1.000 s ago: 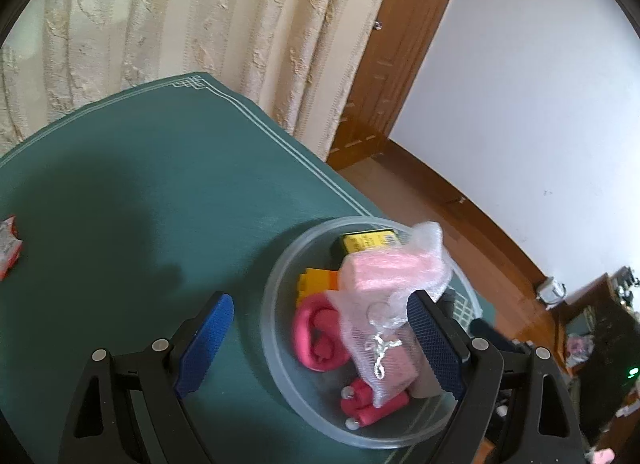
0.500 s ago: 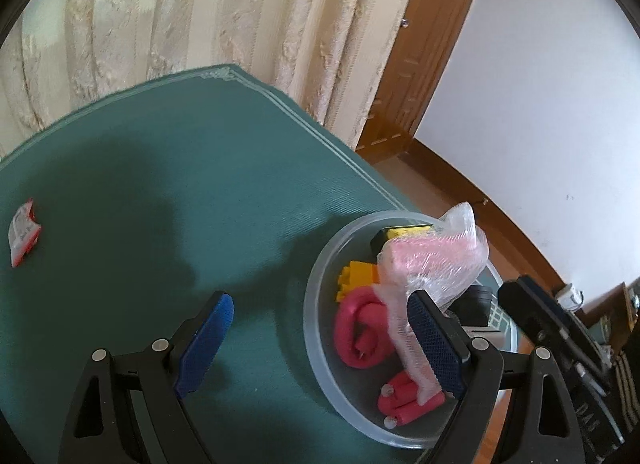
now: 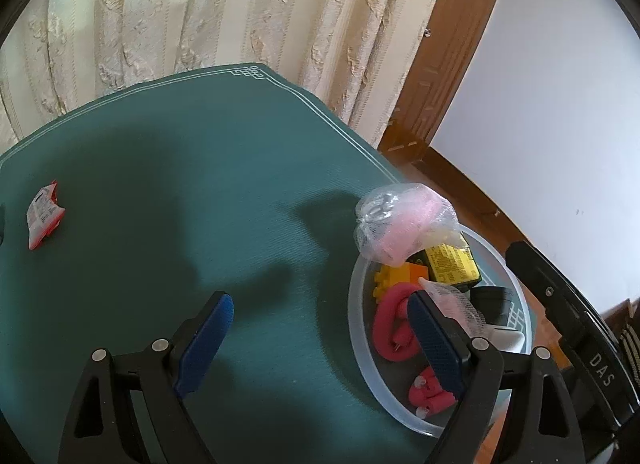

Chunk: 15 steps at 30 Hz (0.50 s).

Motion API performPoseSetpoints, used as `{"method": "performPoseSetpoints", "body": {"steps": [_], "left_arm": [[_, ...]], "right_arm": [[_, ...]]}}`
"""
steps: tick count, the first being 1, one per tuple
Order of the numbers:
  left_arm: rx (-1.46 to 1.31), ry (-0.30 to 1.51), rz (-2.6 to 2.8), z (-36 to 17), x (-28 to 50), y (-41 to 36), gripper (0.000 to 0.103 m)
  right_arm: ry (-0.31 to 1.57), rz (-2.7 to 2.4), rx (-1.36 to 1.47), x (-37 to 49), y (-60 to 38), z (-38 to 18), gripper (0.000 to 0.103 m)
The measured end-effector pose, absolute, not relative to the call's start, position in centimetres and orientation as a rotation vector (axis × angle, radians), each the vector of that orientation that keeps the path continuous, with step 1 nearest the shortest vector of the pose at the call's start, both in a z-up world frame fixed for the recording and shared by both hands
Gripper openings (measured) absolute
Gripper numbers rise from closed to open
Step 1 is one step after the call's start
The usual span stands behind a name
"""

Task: Organize objects
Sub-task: 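Withdraw both grippers from the bowl back over the green box and packet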

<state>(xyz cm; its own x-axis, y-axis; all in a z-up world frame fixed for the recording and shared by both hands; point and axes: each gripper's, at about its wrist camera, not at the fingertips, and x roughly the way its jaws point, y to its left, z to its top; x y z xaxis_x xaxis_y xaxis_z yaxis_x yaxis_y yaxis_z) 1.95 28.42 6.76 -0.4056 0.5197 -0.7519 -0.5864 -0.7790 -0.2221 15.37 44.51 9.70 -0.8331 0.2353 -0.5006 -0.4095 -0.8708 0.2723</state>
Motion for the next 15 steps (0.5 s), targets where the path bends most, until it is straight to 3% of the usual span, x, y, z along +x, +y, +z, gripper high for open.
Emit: {"method": "performPoseSetpoints", "body": {"steps": [15], "left_arm": [[-1.152,0.062,2.218,6.5,1.3,27.2,0.092]], "right_arm": [[0.532,2.671,-0.674,14.9,43.8,9.7,0.058]]}}
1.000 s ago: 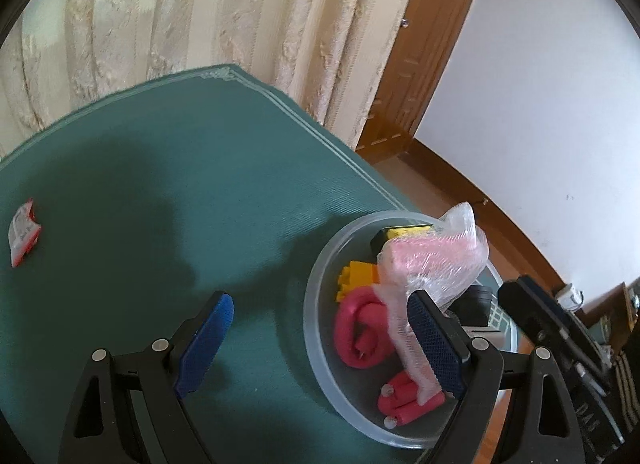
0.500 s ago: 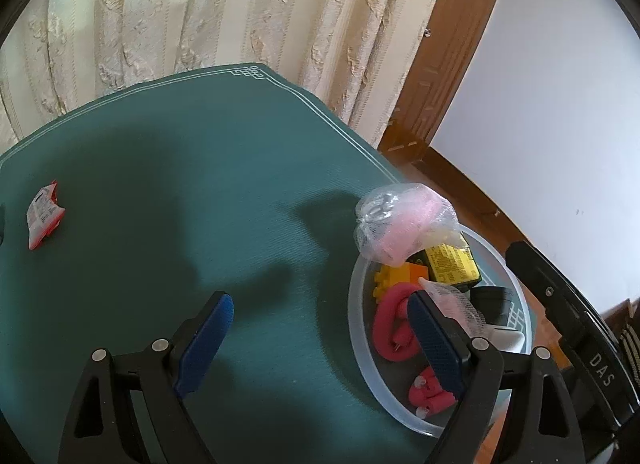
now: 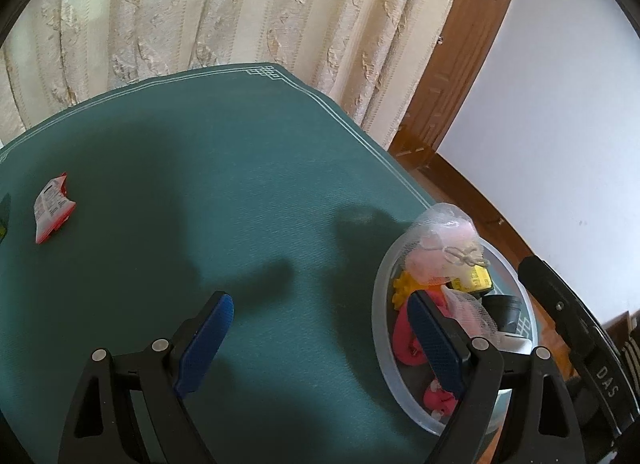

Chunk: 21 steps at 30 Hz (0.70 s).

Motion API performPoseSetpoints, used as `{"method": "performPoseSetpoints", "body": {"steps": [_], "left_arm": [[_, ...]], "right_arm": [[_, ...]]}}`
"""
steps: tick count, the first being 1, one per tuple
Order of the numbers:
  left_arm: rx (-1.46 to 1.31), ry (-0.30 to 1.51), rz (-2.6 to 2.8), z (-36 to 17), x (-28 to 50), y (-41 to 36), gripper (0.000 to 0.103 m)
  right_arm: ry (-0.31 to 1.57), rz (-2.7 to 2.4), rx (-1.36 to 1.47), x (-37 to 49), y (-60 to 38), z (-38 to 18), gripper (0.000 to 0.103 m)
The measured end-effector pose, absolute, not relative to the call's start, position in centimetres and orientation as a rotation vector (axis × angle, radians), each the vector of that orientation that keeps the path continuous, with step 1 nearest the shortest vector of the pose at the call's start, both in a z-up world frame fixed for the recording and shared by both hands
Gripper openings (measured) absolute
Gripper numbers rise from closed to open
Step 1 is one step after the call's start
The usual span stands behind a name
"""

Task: Organize objects
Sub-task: 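Withdraw both grippers from the bowl back over the green box and packet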

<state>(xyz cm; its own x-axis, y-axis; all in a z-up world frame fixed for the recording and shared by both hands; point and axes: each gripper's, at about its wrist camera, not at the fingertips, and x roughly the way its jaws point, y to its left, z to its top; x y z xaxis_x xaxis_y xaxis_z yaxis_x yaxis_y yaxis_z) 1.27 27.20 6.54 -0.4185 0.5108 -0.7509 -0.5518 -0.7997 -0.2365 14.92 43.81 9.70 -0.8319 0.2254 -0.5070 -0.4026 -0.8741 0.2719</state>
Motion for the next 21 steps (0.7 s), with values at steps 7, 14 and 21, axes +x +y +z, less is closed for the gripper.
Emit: {"method": "performPoseSetpoints", "body": {"steps": [7,14,21], "left_arm": [[-1.166,0.024,2.264,6.7,0.5,25.0,0.092],[-1.172,-0.019,2.344,7.1,-0.9,21.7,0.092],[-1.174,-0.052,2.457,7.3,-2.4,17.0,0.094]], "right_arm": [[0.481,2.712,-0.633,14.8,41.7,10.8,0.058],[0.416,2.798,-0.620,13.5,38.4,11.9,0.060],[0.402,2.886,-0.676,11.5,34.5,11.7,0.061]]}}
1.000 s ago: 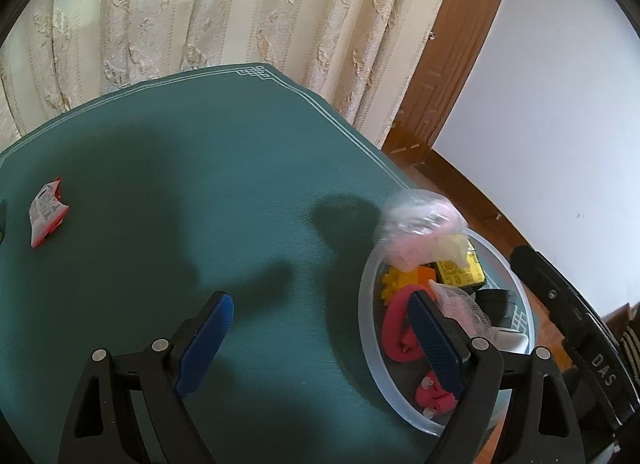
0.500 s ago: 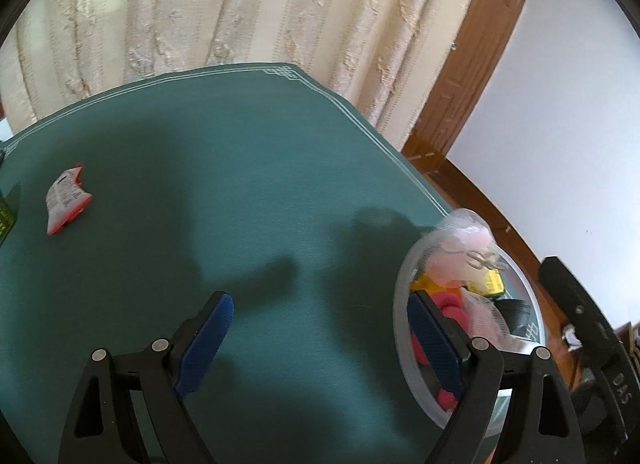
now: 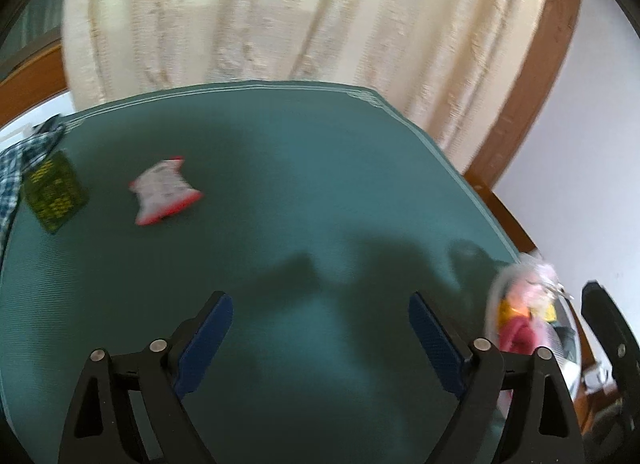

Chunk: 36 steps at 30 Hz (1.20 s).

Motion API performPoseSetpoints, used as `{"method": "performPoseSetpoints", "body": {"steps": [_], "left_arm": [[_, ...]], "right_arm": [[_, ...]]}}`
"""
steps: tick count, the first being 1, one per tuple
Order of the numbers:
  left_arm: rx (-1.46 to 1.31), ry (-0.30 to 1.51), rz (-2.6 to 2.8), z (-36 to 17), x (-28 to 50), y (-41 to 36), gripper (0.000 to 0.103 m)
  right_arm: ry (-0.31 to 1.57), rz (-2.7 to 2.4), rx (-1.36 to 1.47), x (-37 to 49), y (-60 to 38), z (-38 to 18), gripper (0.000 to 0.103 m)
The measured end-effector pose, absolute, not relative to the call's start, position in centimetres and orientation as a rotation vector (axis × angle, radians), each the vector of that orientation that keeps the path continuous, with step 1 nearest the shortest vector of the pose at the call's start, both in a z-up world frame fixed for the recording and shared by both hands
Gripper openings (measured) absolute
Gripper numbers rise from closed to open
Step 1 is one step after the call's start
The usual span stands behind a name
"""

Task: Organize objects
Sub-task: 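Withdraw both grippers from the bowl back over the green box and packet, then grasp the dark green box with the left gripper while the right gripper grasps the snack packet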

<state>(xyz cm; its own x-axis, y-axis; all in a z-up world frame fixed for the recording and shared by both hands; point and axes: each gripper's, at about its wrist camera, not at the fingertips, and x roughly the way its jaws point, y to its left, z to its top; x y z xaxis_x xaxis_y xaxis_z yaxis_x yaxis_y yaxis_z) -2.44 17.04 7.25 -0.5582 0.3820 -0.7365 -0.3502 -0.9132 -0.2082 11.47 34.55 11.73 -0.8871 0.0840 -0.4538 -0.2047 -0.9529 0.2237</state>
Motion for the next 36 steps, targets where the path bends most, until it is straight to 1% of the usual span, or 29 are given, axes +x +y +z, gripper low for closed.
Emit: {"method": "performPoseSetpoints", "body": {"steps": [5,16,22,25,27,30,36], "left_arm": [[-1.186,-0.102,2.544,7.4,-4.3,12.8,0.094],[-1.211,-0.134,2.766,7.0,-8.8,2.8,0.095],[-1.205,-0.142,2.868,6.9,-11.3,-1.2,0.095],[-1.186,-0.124,2.897,6.7,-12.9,-2.4,0.096],[-1.168,-0.108,2.910,6.7,-13.6,-3.0,0.099],[-1.154,-0.092,2.921,6.4,-14.9,-3.7,0.099],[-1.181,-0.125,2.852,5.4,-17.6,-4.2,0.099]], "right_arm": [[0.398,2.941,-0.764,9.5,31.9,10.9,0.062],[0.418,2.996,-1.028,5.2,27.1,7.7,0.063],[0.417,2.999,-1.158,3.3,25.1,6.2,0.064],[0.408,2.992,-1.209,2.1,24.3,5.5,0.064],[0.407,2.988,-1.234,1.6,24.0,5.2,0.064],[0.385,2.982,-1.257,0.7,23.5,4.9,0.064],[0.359,2.979,-1.310,-1.4,22.5,4.3,0.064]]}}
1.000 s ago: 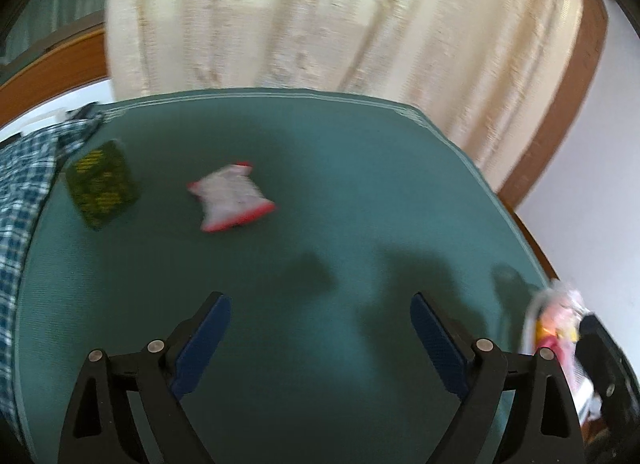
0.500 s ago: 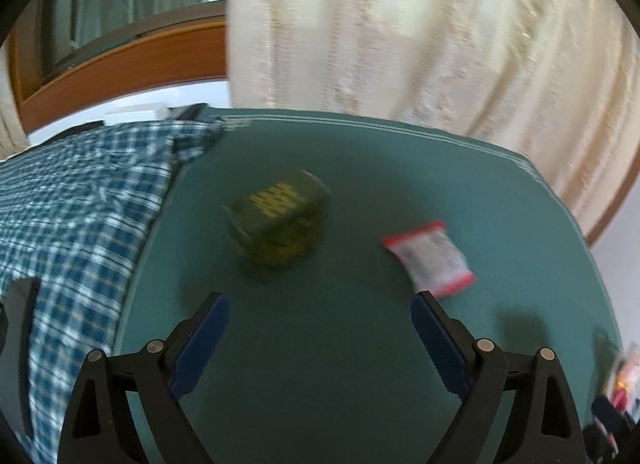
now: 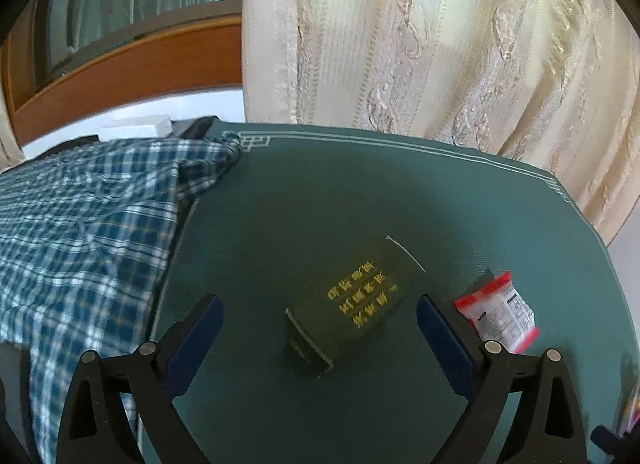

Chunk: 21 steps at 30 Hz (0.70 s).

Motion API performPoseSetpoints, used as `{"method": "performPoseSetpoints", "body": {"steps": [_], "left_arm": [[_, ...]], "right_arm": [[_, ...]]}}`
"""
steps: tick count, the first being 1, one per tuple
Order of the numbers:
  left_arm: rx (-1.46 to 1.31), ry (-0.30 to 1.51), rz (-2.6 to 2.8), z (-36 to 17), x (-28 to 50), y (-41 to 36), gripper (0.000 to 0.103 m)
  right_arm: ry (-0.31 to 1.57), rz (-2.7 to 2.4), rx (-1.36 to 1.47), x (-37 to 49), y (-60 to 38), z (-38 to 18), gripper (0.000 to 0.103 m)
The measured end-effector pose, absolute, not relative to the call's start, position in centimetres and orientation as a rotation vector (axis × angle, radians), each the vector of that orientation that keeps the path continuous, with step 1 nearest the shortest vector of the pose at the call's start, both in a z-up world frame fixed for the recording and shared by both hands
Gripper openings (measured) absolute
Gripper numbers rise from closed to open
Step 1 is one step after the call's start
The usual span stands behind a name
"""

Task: Organize objects
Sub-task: 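Grasp the dark green box with the left gripper while the right gripper grasps the snack packet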

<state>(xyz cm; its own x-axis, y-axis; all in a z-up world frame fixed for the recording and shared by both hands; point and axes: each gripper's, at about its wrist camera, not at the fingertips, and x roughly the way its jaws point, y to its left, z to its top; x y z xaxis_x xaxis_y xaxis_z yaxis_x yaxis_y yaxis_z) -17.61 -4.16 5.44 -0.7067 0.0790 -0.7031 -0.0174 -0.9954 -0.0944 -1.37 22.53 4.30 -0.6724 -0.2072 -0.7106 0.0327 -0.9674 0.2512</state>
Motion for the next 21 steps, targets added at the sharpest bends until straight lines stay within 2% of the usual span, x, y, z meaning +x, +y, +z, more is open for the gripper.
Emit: {"method": "performPoseSetpoints", "body": {"steps": [4,7,10,12,17,21], "left_arm": [[-1.191,-0.114,2.844,4.8,-18.2,-3.8,0.099],[-1.191,-0.105,2.838,4.6,-18.3,-3.6,0.095],[-1.193,-0.088,2.828,4.4,-18.2,-3.3,0.080],[-1.201,-0.072,2.828,4.2,-18.2,-3.1,0.063],[-1.177,-0.046,2.835,4.3,-17.6,-2.8,0.038],[-1.137,-0.054,2.849,4.8,-17.0,-2.9,0.034]], "right_arm": [[-0.301,-2.721,1.210,-2.9,21.7,4.0,0.064],[-0.292,-2.719,1.206,-4.1,21.3,4.0,0.064],[-0.293,-2.724,1.192,-5.7,20.9,4.1,0.064],[-0.283,-2.724,1.180,-6.7,20.5,4.1,0.064],[-0.262,-2.727,1.169,-9.0,19.6,4.0,0.064],[-0.241,-2.728,1.143,-11.0,18.9,4.1,0.064]]}}
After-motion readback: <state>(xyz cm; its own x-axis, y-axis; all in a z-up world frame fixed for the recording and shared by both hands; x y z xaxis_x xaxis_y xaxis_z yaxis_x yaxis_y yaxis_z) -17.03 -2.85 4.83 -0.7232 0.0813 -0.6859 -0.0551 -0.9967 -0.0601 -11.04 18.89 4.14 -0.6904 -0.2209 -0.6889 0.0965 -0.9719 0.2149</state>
